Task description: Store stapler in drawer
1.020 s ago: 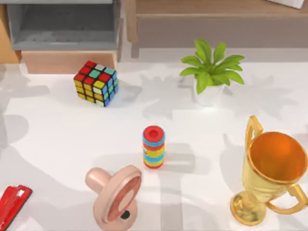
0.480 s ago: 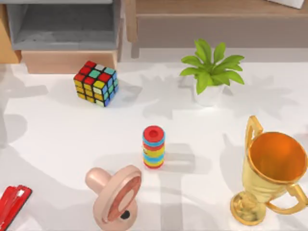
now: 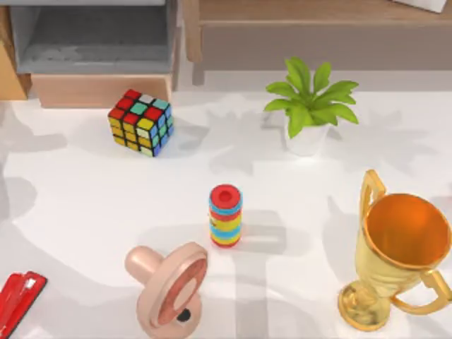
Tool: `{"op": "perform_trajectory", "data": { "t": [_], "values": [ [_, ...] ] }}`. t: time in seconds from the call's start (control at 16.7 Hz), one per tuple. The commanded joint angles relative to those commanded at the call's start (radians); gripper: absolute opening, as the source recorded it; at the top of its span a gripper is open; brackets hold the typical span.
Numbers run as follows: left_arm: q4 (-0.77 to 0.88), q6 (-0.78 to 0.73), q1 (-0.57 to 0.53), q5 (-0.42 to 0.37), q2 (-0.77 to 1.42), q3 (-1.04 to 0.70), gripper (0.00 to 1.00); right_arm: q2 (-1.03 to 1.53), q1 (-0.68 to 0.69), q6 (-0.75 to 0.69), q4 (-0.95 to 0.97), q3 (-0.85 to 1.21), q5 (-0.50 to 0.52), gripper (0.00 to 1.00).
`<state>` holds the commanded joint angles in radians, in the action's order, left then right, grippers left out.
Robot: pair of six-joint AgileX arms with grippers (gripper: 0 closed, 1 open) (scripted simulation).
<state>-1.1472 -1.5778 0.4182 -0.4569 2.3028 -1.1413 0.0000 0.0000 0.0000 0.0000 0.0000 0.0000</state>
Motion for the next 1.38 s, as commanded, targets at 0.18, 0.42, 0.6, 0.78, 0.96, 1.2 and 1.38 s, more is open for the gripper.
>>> {"op": "perform_trajectory", "data": {
  "t": [0.18,0.42,0.6,0.78,0.96,1.2,1.38],
  "values": [
    [-0.058,-0.001,0.027,-0.029,-0.049,0.125,0.00,0.000,0.000,0.000,0.000,0.000,0.000,1.00],
    [-0.106,-0.004,0.050,-0.053,-0.087,0.205,0.00,0.000,0.000,0.000,0.000,0.000,0.000,1.00],
    [-0.102,-0.004,0.047,-0.050,-0.080,0.200,0.00,0.000,0.000,0.000,0.000,0.000,0.000,1.00],
    [-0.124,-0.006,0.061,-0.069,-0.101,0.242,0.00,0.000,0.000,0.000,0.000,0.000,0.000,1.00],
    [-0.179,-0.006,0.098,-0.107,-0.144,0.347,0.00,0.000,0.000,0.000,0.000,0.000,0.000,1.00],
    [-0.236,-0.009,0.141,-0.142,-0.185,0.444,0.00,0.000,0.000,0.000,0.000,0.000,0.000,1.00],
    [-0.234,-0.010,0.136,-0.140,-0.182,0.440,0.00,0.000,0.000,0.000,0.000,0.000,0.000,1.00]
  ]
}}
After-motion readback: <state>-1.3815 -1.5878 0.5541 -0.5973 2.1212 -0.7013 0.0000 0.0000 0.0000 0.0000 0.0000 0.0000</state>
